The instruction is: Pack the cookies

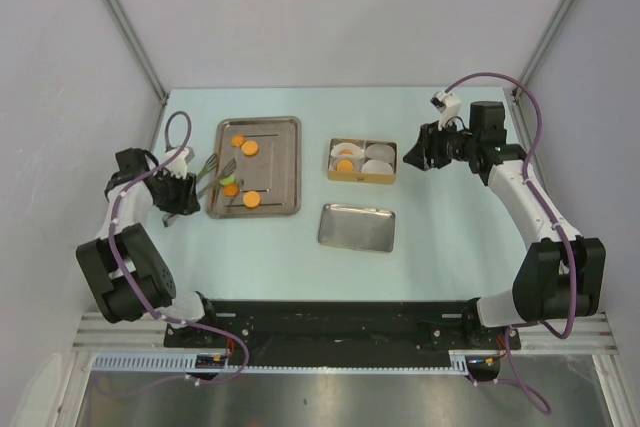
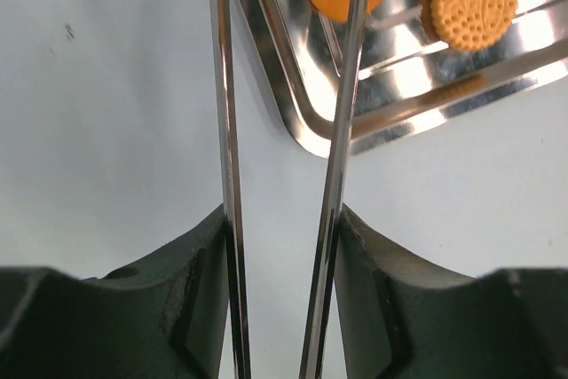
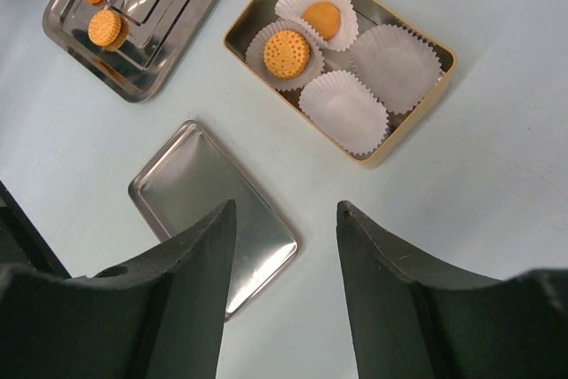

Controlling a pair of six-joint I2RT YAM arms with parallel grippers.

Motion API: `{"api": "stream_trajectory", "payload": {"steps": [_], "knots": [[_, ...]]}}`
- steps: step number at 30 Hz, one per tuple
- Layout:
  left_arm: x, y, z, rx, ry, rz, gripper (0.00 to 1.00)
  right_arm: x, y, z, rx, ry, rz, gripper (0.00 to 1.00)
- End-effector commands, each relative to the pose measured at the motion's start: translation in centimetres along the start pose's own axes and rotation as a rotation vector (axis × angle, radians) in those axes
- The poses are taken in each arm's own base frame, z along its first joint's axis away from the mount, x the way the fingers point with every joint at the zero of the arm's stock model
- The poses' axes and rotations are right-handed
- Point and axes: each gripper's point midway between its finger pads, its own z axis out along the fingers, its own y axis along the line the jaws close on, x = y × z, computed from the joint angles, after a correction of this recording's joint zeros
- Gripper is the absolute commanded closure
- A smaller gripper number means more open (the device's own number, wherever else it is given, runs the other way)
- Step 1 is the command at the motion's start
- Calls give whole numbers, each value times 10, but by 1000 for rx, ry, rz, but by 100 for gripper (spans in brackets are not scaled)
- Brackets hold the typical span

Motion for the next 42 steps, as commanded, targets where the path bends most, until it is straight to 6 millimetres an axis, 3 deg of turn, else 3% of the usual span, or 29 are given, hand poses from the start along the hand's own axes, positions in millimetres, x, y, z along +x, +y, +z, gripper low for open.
{"api": "stream_trajectory", "payload": {"steps": [1, 9, 29, 42], "knots": [[7, -14, -15, 49, -25, 73, 50, -2, -1, 1, -10, -8, -20, 46], [17, -17, -19, 65, -4, 49, 50, -3, -1, 0, -7, -9, -21, 46], [16, 0, -8, 73, 19, -30, 49, -1, -1, 1, -13, -5, -20, 46], [21, -3, -5, 94, 25, -41, 51, -1, -1, 2, -10, -3, -22, 47]]}}
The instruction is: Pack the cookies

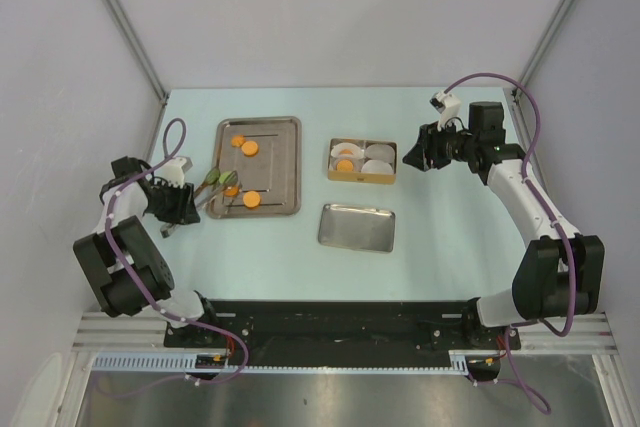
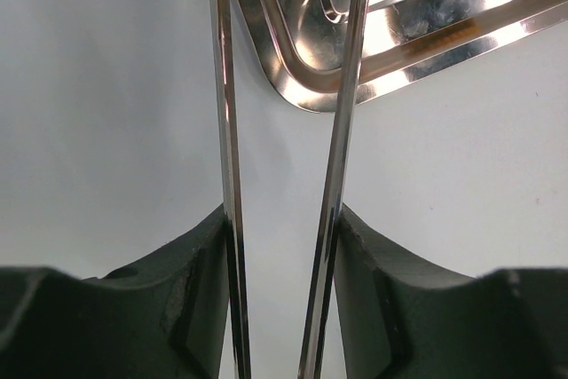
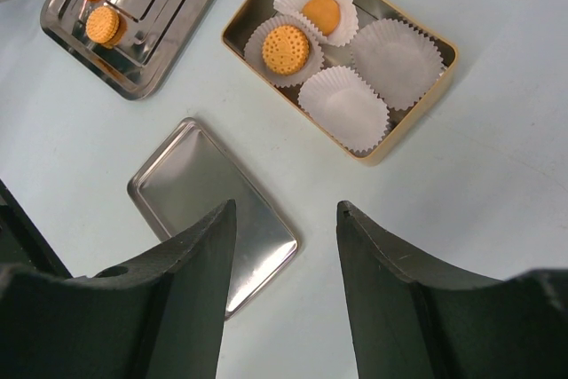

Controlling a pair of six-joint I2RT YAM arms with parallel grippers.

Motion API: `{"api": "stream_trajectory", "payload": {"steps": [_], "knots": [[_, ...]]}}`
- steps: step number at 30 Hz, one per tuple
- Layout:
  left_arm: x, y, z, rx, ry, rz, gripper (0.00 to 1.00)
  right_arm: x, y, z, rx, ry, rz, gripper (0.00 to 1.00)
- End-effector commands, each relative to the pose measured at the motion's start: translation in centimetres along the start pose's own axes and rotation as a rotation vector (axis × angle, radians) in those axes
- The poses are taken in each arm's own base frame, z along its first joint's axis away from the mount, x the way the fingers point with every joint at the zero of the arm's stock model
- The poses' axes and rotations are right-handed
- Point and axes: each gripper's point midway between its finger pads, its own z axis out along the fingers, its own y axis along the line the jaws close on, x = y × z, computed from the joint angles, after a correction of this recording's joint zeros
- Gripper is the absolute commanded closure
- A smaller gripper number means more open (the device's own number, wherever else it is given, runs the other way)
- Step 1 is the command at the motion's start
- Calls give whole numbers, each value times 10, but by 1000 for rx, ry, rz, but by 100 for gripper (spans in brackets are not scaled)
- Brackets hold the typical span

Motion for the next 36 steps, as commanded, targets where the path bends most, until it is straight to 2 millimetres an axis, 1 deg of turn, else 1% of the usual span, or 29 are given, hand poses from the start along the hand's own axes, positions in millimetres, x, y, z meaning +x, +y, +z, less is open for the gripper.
{"api": "stream_trajectory", "payload": {"steps": [1, 7, 13, 17, 20, 26, 29, 30, 32, 33, 35, 36], "knots": [[-14, 2, -4, 16, -52, 17, 51, -5, 1, -1, -9, -16, -32, 46], [-14, 0, -2, 32, -54, 9, 57, -5, 0, -1, -7, -15, -30, 46], [-19, -2, -6, 26, -78, 26, 59, -5, 0, -1, -7, -15, -30, 46], [-28, -7, -13, 37, -117, 44, 60, -5, 0, -1, -8, -15, -30, 47], [-39, -11, -22, 38, -155, 59, 60, -4, 0, -1, -7, -13, -28, 47], [-62, -25, -42, 74, -240, 81, 60, -5, 0, -1, -5, -15, -30, 46], [-74, -38, -50, 106, -273, 96, 60, -6, 0, -2, -3, -18, -31, 46], [-78, -46, -50, 120, -274, 112, 60, -5, -1, -1, -2, -17, -30, 46], [-87, -56, -54, 120, -293, 132, 60, -5, -1, -1, -1, -18, -31, 47], [-94, -68, -53, 135, -295, 164, 60, -6, -1, -1, 0, -19, -32, 47], [-105, -79, -54, 129, -314, 187, 60, -7, -1, -2, 3, -21, -35, 46], [-111, -93, -51, 151, -316, 221, 60, -7, -1, -3, 8, -23, -35, 47]]}}
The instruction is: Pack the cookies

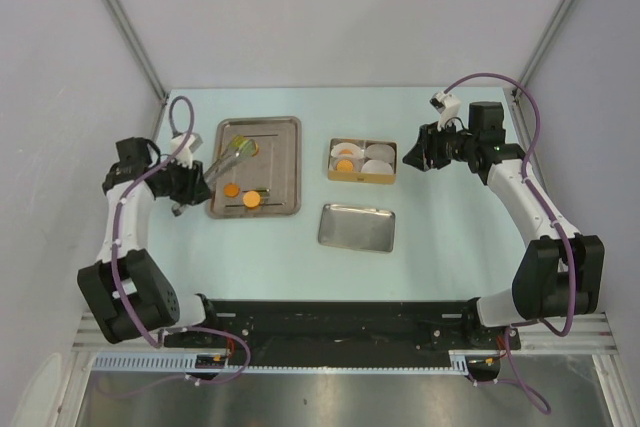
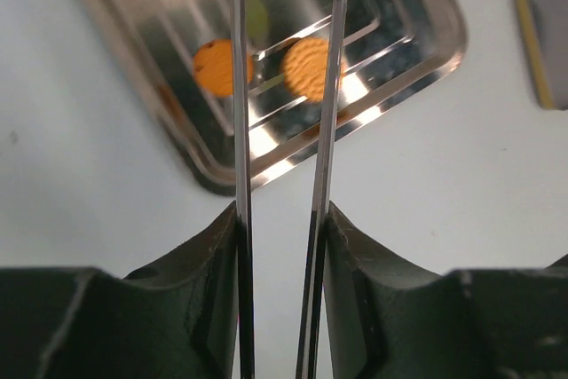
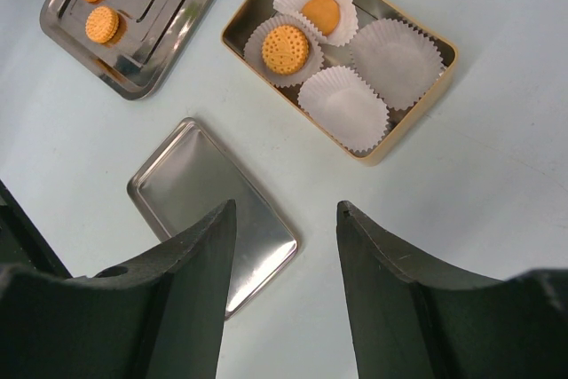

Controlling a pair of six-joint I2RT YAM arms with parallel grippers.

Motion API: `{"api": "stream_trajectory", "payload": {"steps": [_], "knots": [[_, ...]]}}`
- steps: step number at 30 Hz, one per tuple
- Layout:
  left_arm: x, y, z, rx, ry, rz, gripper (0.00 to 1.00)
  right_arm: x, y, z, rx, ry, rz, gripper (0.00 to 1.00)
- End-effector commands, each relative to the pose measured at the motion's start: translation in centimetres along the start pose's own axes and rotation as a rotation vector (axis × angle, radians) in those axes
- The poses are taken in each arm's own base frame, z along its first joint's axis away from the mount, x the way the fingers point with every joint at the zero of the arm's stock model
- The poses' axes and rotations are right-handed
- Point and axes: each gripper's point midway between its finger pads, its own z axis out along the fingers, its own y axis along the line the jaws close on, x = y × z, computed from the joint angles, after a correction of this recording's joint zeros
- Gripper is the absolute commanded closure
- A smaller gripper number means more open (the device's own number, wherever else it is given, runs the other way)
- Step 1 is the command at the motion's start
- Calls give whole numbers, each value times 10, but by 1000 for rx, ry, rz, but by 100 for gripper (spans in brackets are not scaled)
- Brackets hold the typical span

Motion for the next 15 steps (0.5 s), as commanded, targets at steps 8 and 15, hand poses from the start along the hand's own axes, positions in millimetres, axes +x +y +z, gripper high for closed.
{"api": "stream_trajectory", "payload": {"steps": [8, 15], "knots": [[-97, -107, 33, 160, -131, 215, 60, -10, -5, -5, 36, -30, -50, 46], [-131, -170, 89, 236, -92, 311, 60, -13, -14, -8, 93, -39, -58, 47]]}}
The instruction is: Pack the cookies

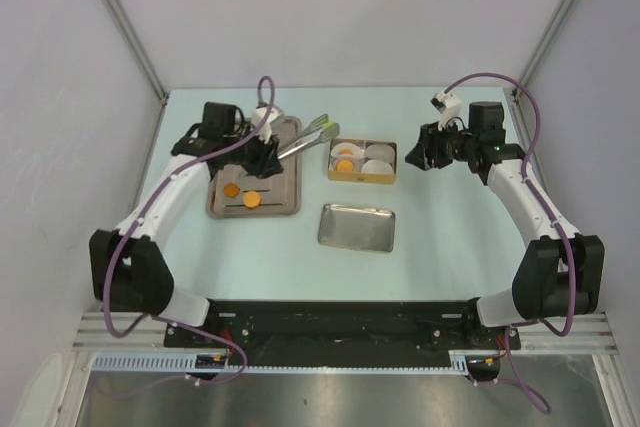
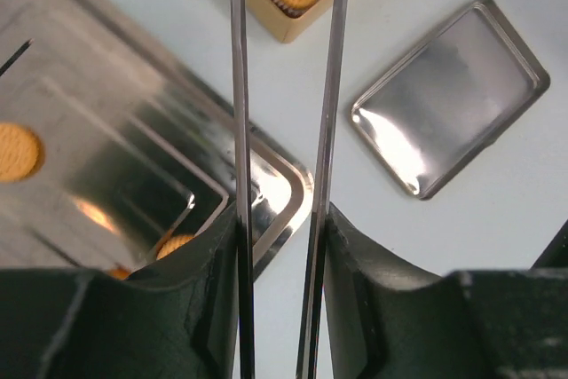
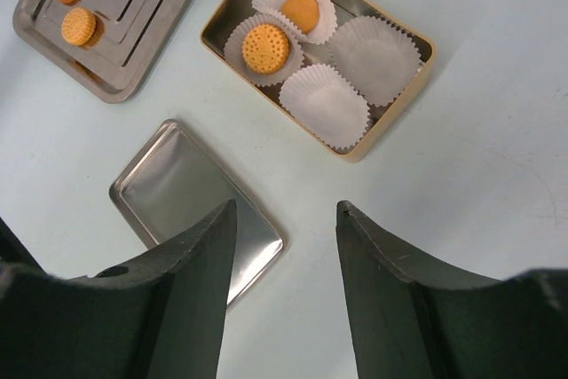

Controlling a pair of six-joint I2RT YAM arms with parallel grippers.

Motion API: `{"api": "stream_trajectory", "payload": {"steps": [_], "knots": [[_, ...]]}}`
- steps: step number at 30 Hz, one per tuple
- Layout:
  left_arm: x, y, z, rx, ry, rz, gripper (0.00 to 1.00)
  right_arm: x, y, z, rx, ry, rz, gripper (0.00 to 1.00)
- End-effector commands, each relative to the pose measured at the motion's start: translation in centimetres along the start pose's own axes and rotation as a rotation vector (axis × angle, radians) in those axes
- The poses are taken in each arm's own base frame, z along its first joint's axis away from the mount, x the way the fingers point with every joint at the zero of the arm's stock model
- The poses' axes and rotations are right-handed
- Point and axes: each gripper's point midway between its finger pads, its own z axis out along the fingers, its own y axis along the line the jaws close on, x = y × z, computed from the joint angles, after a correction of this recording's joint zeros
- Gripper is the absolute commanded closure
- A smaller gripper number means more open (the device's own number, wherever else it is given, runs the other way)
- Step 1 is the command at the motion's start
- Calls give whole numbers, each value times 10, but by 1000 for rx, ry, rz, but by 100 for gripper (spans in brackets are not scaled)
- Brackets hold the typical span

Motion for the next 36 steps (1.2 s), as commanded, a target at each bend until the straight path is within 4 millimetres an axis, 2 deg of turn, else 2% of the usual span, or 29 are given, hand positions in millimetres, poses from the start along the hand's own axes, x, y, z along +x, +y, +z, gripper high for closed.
{"api": "stream_trajectory", "payload": {"steps": [1, 2, 3, 4, 6, 8, 10, 11, 12, 14, 15, 17, 20, 28, 36], "knots": [[-39, -6, 38, -6, -23, 35, 60, -14, -8, -8, 60, -45, -50, 47], [-42, -15, 48, 12, -14, 54, 60, -15, -10, -9, 72, -48, -52, 47], [-51, -13, 53, -6, -20, 69, 60, -16, -12, -10, 86, -49, -53, 48], [-45, -12, 67, 2, 9, 65, 60, -16, -14, -10, 96, -51, -54, 48], [-56, -17, 80, 13, 6, 88, 60, -18, -17, -12, 116, -57, -57, 48], [-52, -20, 99, 27, 39, 88, 60, -18, -20, -13, 126, -59, -55, 48], [-60, -21, 106, 24, 33, 105, 60, -19, -21, -14, 131, -59, -54, 48], [-55, -22, 115, 29, 52, 108, 60, -18, -22, -14, 131, -58, -53, 48], [-61, -23, 118, 30, 46, 116, 60, -17, -23, -15, 133, -57, -50, 48], [-56, -22, 130, 32, 71, 115, 60, -18, -23, -15, 131, -57, -47, 48], [-62, -21, 132, 32, 64, 121, 60, -18, -25, -16, 135, -59, -44, 48], [-58, -21, 141, 39, 84, 118, 60, -18, -24, -16, 132, -61, -45, 48], [-60, -23, 147, 46, 84, 121, 60, -19, -26, -18, 135, -63, -43, 48], [-48, -36, 164, 79, 114, 132, 59, -18, -27, -18, 135, -62, -40, 48], [-44, -43, 172, 82, 118, 136, 59, -18, -25, -18, 126, -62, -41, 48]]}}
